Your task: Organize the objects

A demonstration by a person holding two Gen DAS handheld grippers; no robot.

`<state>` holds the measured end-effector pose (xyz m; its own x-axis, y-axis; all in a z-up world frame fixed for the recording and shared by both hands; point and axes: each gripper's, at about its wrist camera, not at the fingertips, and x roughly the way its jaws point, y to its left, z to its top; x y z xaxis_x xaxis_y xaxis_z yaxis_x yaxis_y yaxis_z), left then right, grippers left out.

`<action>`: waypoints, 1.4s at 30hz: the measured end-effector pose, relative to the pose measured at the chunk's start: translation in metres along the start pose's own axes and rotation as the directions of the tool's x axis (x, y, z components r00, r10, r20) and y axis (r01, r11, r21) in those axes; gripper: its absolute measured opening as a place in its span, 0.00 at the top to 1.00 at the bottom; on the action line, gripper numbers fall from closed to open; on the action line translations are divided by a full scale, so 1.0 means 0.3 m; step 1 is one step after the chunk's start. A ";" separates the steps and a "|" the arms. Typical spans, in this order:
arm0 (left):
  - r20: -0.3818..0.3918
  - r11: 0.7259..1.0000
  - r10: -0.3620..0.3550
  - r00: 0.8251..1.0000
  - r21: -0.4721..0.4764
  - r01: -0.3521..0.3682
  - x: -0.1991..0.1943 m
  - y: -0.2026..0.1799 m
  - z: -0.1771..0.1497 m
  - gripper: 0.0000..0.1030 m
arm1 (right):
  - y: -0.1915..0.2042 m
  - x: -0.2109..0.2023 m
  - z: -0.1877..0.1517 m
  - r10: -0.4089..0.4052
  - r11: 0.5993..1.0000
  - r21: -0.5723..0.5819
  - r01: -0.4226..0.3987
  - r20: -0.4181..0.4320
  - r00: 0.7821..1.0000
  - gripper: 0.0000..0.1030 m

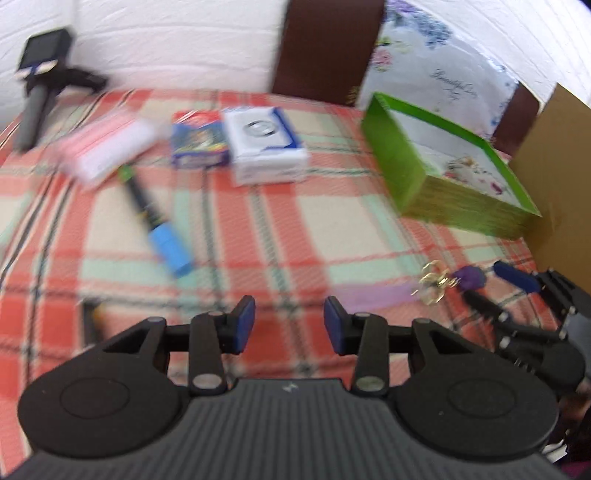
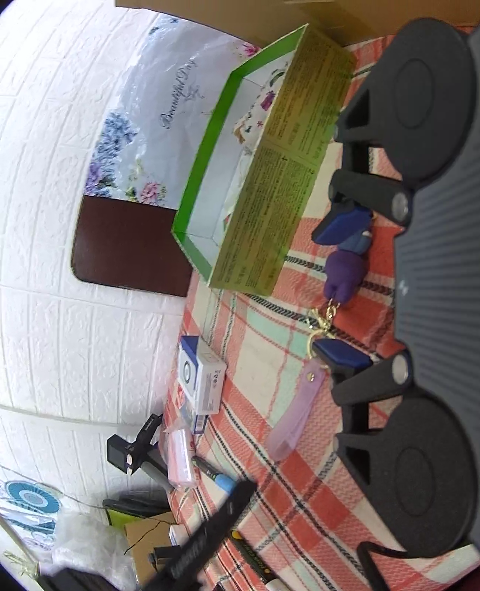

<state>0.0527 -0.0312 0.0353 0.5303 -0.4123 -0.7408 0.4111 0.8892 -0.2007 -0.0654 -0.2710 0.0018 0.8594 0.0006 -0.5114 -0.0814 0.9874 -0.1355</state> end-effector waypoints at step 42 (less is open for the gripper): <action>-0.033 0.888 -0.110 0.993 0.447 0.113 0.295 -0.406 0.074 0.76 | -0.088 0.105 -0.027 0.027 0.998 0.057 -0.021 -0.114 0.993 0.15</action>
<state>0.0660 -0.1802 0.0084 0.4573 -0.5011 -0.7347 0.7560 0.6542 0.0243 -0.0404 -0.2985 -0.0176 0.7939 0.0092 -0.6080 -0.0703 0.9946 -0.0768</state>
